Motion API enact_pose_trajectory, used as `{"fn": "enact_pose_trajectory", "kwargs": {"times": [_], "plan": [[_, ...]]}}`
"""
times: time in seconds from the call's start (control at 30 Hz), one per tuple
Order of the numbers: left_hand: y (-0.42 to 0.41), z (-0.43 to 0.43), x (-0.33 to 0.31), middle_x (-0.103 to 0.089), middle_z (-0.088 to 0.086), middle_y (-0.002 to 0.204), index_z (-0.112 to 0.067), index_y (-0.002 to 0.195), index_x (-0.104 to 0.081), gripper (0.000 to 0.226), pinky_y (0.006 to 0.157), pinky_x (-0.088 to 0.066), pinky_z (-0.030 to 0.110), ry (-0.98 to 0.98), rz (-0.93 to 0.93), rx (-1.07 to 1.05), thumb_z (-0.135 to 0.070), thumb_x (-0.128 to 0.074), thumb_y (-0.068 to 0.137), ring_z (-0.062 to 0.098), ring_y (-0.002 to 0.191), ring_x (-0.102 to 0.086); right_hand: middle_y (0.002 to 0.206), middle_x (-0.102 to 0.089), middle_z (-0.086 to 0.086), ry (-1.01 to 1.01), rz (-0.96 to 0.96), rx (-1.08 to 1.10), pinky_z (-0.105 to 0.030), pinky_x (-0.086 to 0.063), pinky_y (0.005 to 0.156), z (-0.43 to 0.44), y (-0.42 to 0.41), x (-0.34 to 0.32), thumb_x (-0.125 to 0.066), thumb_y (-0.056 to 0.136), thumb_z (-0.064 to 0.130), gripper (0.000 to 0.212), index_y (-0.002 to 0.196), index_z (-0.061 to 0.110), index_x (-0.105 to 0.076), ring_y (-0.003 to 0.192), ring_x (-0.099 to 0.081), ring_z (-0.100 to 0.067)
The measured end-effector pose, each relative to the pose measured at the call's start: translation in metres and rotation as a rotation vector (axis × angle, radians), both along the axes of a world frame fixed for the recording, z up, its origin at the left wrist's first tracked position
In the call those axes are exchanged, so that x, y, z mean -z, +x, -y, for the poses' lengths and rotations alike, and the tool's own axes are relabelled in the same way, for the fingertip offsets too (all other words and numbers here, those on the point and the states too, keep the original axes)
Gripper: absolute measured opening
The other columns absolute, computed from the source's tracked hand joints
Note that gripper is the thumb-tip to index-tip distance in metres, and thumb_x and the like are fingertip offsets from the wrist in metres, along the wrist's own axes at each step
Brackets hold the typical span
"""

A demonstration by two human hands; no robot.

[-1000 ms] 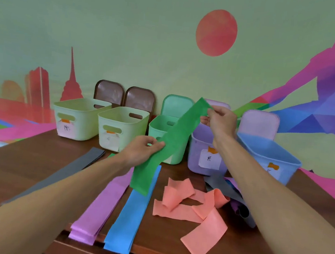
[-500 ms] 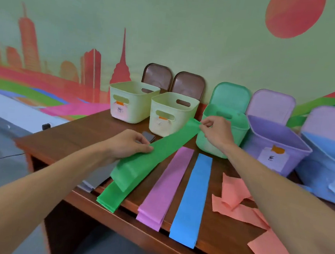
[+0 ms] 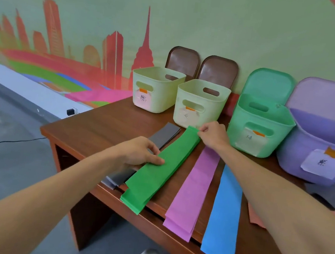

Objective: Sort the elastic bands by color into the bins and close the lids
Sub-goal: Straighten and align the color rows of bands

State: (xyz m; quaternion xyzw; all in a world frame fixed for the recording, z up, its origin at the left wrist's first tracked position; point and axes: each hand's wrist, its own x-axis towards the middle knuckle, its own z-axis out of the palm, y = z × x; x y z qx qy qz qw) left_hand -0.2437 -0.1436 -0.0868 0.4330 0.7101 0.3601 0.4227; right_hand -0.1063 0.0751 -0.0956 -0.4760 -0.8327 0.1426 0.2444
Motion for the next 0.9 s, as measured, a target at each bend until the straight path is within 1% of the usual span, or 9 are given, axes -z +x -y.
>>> {"fn": "enact_pose_trajectory", "kwargs": {"times": [0.1, 0.2, 0.33, 0.43, 0.5, 0.6, 0.7, 0.8, 0.9], "plan": [[0.006, -0.006, 0.002, -0.072, 0.009, 0.084, -0.009, 0.098, -0.060, 0.021, 0.055, -0.056, 0.025, -0.025, -0.049, 0.005, -0.017, -0.072, 0.083, 0.018, 0.064, -0.069, 0.098, -0.070, -0.012, -0.012, 0.040, 0.014, -0.041, -0.055, 0.085, -0.005, 0.000, 0.010, -0.060, 0.083, 0.017, 0.014, 0.081, 0.016, -0.074, 0.094, -0.065, -0.030], [0.009, -0.009, 0.004, -0.068, 0.007, 0.092, -0.009, 0.103, -0.058, 0.026, 0.063, -0.060, 0.031, -0.038, -0.109, 0.002, -0.016, -0.072, 0.082, 0.023, 0.071, -0.071, 0.101, -0.069, -0.012, -0.015, 0.042, 0.014, -0.041, -0.055, 0.085, -0.006, 0.000, 0.014, -0.060, 0.084, 0.019, 0.015, 0.084, 0.018, -0.075, 0.094, -0.064, -0.029], [0.012, -0.010, 0.002, -0.061, 0.002, 0.090, -0.010, 0.106, -0.055, 0.030, 0.064, -0.060, 0.032, -0.067, -0.210, 0.022, -0.017, -0.072, 0.082, 0.026, 0.075, -0.070, 0.098, -0.071, -0.010, 0.015, 0.057, 0.008, -0.042, -0.055, 0.085, -0.005, -0.001, 0.012, -0.058, 0.086, 0.016, 0.017, 0.085, 0.016, -0.075, 0.096, -0.063, -0.028], [0.015, -0.010, 0.000, -0.057, 0.000, 0.086, -0.010, 0.111, -0.055, 0.035, 0.054, -0.057, 0.026, -0.087, -0.305, 0.037, -0.020, -0.072, 0.082, 0.025, 0.071, -0.067, 0.095, -0.071, -0.010, 0.050, 0.082, 0.016, -0.042, -0.055, 0.085, -0.003, -0.002, 0.012, -0.058, 0.087, 0.013, 0.018, 0.086, 0.015, -0.075, 0.095, -0.064, -0.029], [0.016, -0.010, -0.001, -0.052, -0.003, 0.083, -0.010, 0.116, -0.054, 0.041, 0.048, -0.050, 0.022, -0.097, -0.421, 0.065, -0.024, -0.072, 0.082, 0.021, 0.067, -0.063, 0.094, -0.070, -0.010, 0.086, 0.115, 0.015, -0.040, -0.055, 0.083, -0.001, -0.002, 0.012, -0.056, 0.087, 0.012, 0.019, 0.088, 0.013, -0.075, 0.094, -0.063, -0.030], [0.019, -0.010, -0.002, -0.052, -0.001, 0.095, -0.011, 0.122, -0.051, 0.047, 0.059, -0.047, 0.025, -0.098, -0.614, 0.108, -0.030, -0.071, 0.083, 0.022, 0.079, -0.062, 0.094, -0.068, -0.012, 0.127, 0.182, 0.008, -0.038, -0.053, 0.077, 0.001, -0.005, 0.014, -0.054, 0.087, 0.011, 0.018, 0.091, 0.011, -0.072, 0.091, -0.061, -0.033], [0.024, -0.008, -0.004, -0.054, 0.006, 0.103, -0.009, 0.121, -0.047, 0.047, 0.066, -0.042, 0.030, -0.080, -0.762, 0.141, -0.031, -0.068, 0.086, 0.018, 0.075, -0.051, 0.093, -0.066, -0.014, 0.161, 0.257, 0.015, -0.034, -0.044, 0.068, 0.003, -0.008, 0.015, -0.052, 0.085, 0.008, 0.015, 0.089, 0.009, -0.067, 0.087, -0.059, -0.035], [0.027, -0.004, -0.008, -0.055, 0.010, 0.109, -0.012, 0.118, -0.046, 0.044, 0.073, -0.047, 0.036, -0.089, -0.915, 0.184, -0.037, -0.065, 0.087, 0.025, 0.086, -0.054, 0.098, -0.064, -0.015, 0.186, 0.306, 0.020, -0.033, -0.043, 0.069, 0.005, -0.008, 0.013, -0.052, 0.086, 0.008, 0.016, 0.097, 0.008, -0.065, 0.090, -0.058, -0.035], [0.030, -0.001, -0.011, -0.061, 0.004, 0.108, -0.018, 0.110, -0.058, 0.034, 0.069, -0.046, 0.035, -0.034, -1.203, 0.227, -0.042, -0.062, 0.087, 0.028, 0.094, -0.060, 0.102, -0.064, -0.014, 0.183, 0.263, 0.021, -0.037, -0.049, 0.074, 0.007, -0.004, 0.008, -0.052, 0.087, 0.010, 0.020, 0.103, 0.009, -0.064, 0.093, -0.060, -0.035]]}}
